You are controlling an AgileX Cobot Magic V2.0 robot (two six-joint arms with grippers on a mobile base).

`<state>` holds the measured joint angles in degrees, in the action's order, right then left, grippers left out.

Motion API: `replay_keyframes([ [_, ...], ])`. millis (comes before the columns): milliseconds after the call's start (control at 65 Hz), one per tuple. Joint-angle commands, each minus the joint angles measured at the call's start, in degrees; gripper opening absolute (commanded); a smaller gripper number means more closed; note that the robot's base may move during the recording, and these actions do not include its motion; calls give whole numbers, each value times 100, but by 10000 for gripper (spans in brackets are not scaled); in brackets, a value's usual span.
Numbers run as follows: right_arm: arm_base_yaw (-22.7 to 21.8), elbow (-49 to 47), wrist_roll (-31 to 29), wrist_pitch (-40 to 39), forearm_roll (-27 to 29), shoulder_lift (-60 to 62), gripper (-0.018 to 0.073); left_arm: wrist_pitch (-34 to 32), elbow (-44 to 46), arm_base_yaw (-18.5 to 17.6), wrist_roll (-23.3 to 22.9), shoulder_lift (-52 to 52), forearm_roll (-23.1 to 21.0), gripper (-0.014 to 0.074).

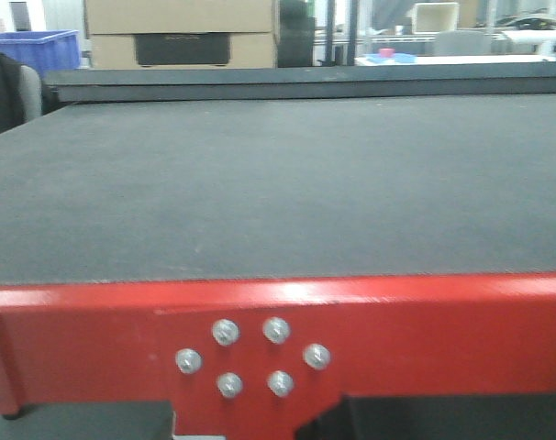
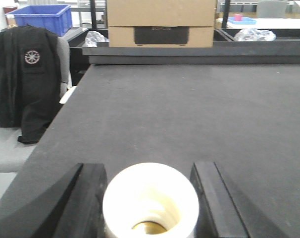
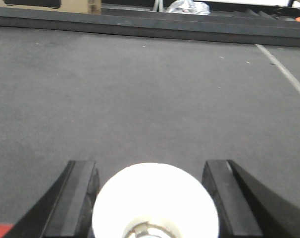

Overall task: Place valve from conveyor to right shelf box
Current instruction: 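Drive the base away from the conveyor holding both valves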

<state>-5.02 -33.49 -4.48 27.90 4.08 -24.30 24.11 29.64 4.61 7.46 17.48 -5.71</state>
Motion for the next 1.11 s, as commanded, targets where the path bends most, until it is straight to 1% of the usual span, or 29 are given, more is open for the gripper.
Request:
replay_keyframes([
  [0,0,-31,-17,-441,-39,33,-162,-294,29,15,3,-47,-58,-111],
  [1092,0,-31,-17,-441,-39,33,-162,-294,29,15,3,-47,-58,-111],
])
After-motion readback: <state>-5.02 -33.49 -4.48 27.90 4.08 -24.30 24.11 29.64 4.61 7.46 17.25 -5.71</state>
